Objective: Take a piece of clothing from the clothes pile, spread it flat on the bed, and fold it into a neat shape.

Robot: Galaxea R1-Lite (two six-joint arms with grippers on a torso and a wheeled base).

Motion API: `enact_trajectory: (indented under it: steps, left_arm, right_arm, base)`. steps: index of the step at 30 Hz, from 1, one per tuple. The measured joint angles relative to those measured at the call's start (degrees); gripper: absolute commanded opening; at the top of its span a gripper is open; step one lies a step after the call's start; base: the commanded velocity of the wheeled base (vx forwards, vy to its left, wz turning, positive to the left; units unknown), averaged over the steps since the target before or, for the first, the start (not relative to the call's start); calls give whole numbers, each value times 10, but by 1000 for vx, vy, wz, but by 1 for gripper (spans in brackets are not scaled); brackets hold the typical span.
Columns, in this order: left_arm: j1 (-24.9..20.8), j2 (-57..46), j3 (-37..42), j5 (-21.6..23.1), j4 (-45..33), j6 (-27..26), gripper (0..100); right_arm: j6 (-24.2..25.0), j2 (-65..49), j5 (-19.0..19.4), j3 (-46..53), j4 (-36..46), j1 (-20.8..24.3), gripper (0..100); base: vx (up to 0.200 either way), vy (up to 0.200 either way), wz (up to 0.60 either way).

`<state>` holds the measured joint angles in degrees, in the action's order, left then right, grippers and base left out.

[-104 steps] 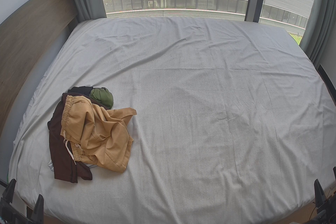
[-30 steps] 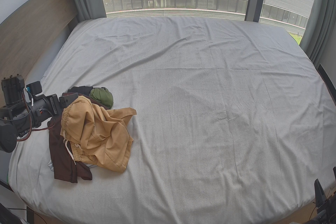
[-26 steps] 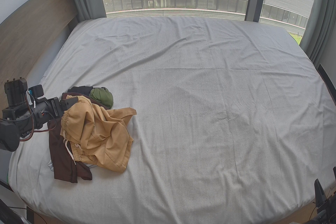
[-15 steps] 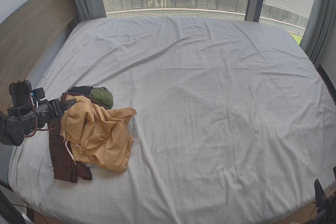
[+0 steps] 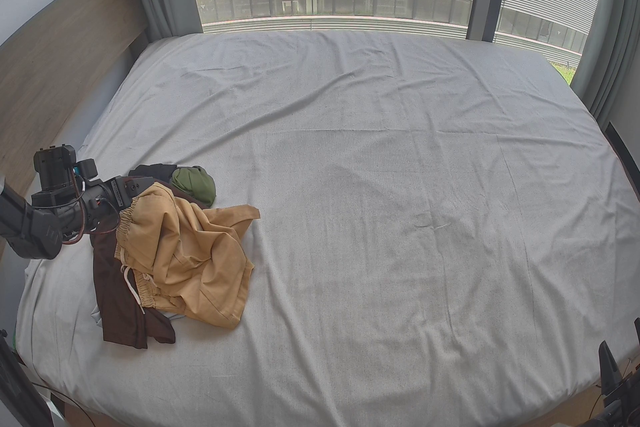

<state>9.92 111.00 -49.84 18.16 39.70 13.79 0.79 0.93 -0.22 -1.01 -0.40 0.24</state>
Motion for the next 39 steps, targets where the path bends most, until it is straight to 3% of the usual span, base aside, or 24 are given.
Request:
enact_trajectory:
  steps: [22,23,39]
  left_arm:
    - [-20,53,-41,4,1,24,100]
    - [-20,53,-41,3,0,24,0]
    - [-37,67,-38,18,1,26,0]
  right_arm:
    - [0,0,0,0,0,0,100]
    - [0,0,0,0,0,0,100]
    - [0,0,0,0,0,0,100]
  base:
    - [0,0,0]
    - [0,0,0]
    - [0,0,0]
